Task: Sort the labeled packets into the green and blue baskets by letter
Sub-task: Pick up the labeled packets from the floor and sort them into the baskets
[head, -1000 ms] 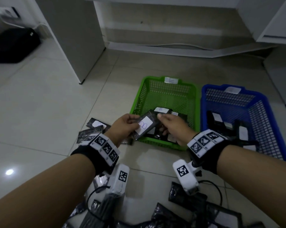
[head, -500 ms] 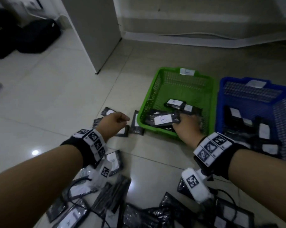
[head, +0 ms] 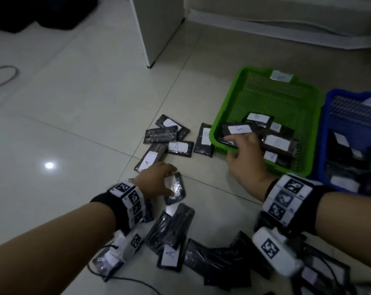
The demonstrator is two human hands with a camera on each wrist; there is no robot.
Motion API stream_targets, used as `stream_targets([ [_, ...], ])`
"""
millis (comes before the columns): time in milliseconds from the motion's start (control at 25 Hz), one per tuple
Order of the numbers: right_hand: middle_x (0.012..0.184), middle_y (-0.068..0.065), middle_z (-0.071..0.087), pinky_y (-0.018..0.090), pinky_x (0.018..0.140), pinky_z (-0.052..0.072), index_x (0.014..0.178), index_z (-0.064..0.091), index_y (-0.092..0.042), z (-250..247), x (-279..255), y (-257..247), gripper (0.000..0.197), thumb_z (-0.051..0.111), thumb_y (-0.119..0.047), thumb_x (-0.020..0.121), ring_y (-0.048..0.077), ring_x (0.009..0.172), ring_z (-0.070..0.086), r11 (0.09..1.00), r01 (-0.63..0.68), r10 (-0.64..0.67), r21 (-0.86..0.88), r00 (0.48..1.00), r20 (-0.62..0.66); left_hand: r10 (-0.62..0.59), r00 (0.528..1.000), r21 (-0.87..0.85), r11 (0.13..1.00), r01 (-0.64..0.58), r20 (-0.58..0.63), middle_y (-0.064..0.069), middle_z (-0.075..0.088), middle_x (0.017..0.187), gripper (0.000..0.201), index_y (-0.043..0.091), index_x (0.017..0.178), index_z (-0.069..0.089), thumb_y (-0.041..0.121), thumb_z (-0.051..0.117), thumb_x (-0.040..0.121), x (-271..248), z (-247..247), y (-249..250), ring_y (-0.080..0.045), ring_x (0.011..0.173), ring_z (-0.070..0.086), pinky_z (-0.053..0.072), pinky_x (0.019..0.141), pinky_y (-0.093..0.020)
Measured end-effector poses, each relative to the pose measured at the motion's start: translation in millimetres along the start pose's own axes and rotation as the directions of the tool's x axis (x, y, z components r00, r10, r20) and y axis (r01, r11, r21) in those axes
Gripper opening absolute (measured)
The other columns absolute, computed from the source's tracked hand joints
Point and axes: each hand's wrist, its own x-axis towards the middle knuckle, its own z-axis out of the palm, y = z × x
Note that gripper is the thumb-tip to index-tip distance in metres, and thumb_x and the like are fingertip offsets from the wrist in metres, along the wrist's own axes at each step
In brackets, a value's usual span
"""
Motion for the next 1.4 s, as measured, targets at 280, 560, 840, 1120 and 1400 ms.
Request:
stream_targets([
  [280,0.114,0.001,0.053,0.030,0.092,0.047,0.113,0.060,-0.021,107,-31,-20,0.027,0.059,-0.014,0.087,0.016,0.102,0.053,0.995,-0.091,0.075,0.036,0.949,0.305,-0.033,0.998,-0.069,0.997,0.029,-0.053,0.002,0.056,0.100,0.051,0.022,0.111,0.059,0.037,0.080,0.066,7,7,-15,-0.016,0.095,0.053,0.044,0.077,-0.027],
  [560,0.085,-0.009,0.060,0.021,0.062,0.042,0.100,0.058,-0.021,127,-45,-22,0.013,0.061,-0.023,0.087,0.012,0.080,0.057,0.934,-0.289,0.204,0.211,0.915,0.349,-0.143,0.926,-0.320,0.947,0.026,-0.350,-0.005,0.061,0.105,0.023,0.018,0.103,0.068,0.033,0.063,0.086,7,-11,-34,-0.021,0.099,0.056,0.044,0.086,-0.030],
  [840,0.085,-0.005,0.063,0.024,0.062,0.046,0.100,0.062,-0.017,98,-29,-25,0.018,0.061,-0.018,0.083,0.015,0.078,0.059,0.870,-0.377,0.294,0.319,0.914,0.280,-0.392,0.860,-0.234,0.915,0.329,-0.326,-0.011,0.042,0.130,0.084,0.018,0.136,0.039,0.049,0.074,0.066,20,0,-45,-0.030,0.120,0.045,0.042,0.100,-0.041],
  [1120,0.094,0.005,0.065,0.035,0.070,0.055,0.104,0.062,-0.012,29,-19,-13,0.020,0.058,-0.009,0.085,0.023,0.083,0.064,0.763,-0.416,0.348,0.495,0.910,0.227,-0.004,0.993,-0.711,0.698,-0.081,-0.117,-0.002,0.062,0.098,0.069,0.028,0.124,0.048,0.012,0.083,0.066,5,-37,-8,-0.014,0.070,0.062,0.052,0.053,-0.022],
  [1400,0.108,0.011,0.057,0.035,0.052,0.056,0.114,0.052,-0.014,-95,-48,37,0.027,0.057,-0.007,0.088,0.023,0.080,0.062,0.733,-0.460,0.399,0.501,0.887,0.230,0.199,0.973,-0.799,0.562,-0.214,-0.121,-0.008,0.062,0.116,0.052,0.025,0.129,0.050,0.004,0.065,0.084,36,-62,124,-0.022,0.089,0.063,0.057,0.074,-0.035],
])
